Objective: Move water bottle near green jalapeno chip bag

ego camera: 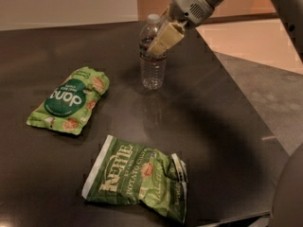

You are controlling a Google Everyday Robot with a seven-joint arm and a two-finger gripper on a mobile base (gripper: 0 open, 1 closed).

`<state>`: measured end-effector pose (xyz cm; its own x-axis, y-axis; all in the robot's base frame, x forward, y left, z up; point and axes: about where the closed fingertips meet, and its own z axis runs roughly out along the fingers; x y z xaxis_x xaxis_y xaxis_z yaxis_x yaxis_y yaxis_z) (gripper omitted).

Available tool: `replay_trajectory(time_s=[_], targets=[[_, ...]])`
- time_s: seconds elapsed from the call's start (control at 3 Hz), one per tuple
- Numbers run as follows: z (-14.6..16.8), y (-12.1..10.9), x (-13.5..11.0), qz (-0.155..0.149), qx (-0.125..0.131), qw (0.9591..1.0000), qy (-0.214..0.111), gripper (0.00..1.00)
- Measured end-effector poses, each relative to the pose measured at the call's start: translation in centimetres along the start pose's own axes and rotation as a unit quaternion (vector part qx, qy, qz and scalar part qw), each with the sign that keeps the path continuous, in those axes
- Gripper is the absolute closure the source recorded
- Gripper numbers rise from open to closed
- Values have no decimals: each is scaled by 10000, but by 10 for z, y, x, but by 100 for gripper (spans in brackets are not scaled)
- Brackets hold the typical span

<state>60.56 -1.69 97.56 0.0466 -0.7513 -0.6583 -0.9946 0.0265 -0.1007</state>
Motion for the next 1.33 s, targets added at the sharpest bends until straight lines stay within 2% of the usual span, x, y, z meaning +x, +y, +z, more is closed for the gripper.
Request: replay_trajectory(time_s=[0.67, 1.33], targets=[[3, 70, -9, -650, -394, 9971, 41, 100], [25, 120, -8, -1197, -713, 9902, 57, 100]])
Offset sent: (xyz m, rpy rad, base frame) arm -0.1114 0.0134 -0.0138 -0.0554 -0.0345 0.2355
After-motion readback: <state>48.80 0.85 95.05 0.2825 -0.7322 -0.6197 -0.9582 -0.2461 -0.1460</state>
